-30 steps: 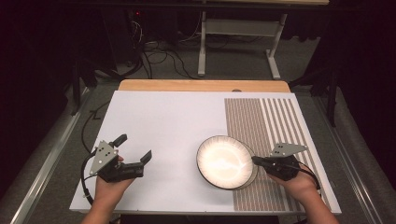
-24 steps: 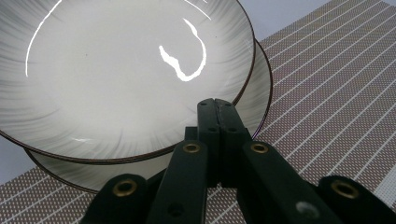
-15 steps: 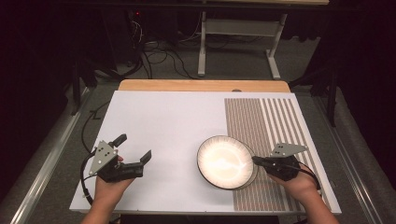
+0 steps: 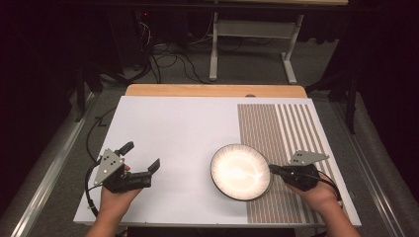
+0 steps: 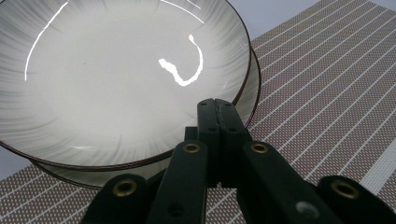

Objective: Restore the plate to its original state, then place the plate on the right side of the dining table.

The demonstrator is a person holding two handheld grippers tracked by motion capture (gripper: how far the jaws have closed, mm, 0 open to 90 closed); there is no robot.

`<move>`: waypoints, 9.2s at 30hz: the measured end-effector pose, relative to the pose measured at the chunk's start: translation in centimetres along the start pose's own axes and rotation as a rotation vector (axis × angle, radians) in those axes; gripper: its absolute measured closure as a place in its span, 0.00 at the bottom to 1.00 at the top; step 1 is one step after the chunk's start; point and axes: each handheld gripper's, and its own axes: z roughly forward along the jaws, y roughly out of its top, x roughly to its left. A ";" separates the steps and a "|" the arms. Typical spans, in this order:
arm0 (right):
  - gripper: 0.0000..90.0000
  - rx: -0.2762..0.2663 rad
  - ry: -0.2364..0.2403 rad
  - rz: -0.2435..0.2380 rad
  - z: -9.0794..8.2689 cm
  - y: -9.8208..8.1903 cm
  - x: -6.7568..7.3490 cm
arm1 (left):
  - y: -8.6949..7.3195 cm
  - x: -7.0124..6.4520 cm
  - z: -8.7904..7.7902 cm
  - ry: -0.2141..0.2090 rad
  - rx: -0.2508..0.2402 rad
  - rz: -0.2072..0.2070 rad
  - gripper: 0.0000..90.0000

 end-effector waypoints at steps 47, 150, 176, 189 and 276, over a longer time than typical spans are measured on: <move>0.50 -0.200 -0.156 0.165 -3.4 -0.4 0.2 | -0.2 0.1 0.1 -0.003 0.015 -0.003 0.01; 1.00 -0.035 -0.087 0.057 -1.6 -0.5 1.0 | 0.0 0.0 0.6 -0.039 0.051 0.000 0.01; 1.00 0.038 -0.085 0.003 -1.2 -0.1 1.3 | -0.2 0.0 0.8 -0.037 0.061 -0.006 0.01; 1.00 0.053 -0.069 -0.003 -0.9 0.1 1.5 | -0.2 0.1 0.8 -0.037 0.065 -0.007 0.01; 1.00 0.093 0.011 -0.055 2.8 1.8 3.5 | -0.2 -8.9 12.2 -0.307 0.447 -0.130 0.03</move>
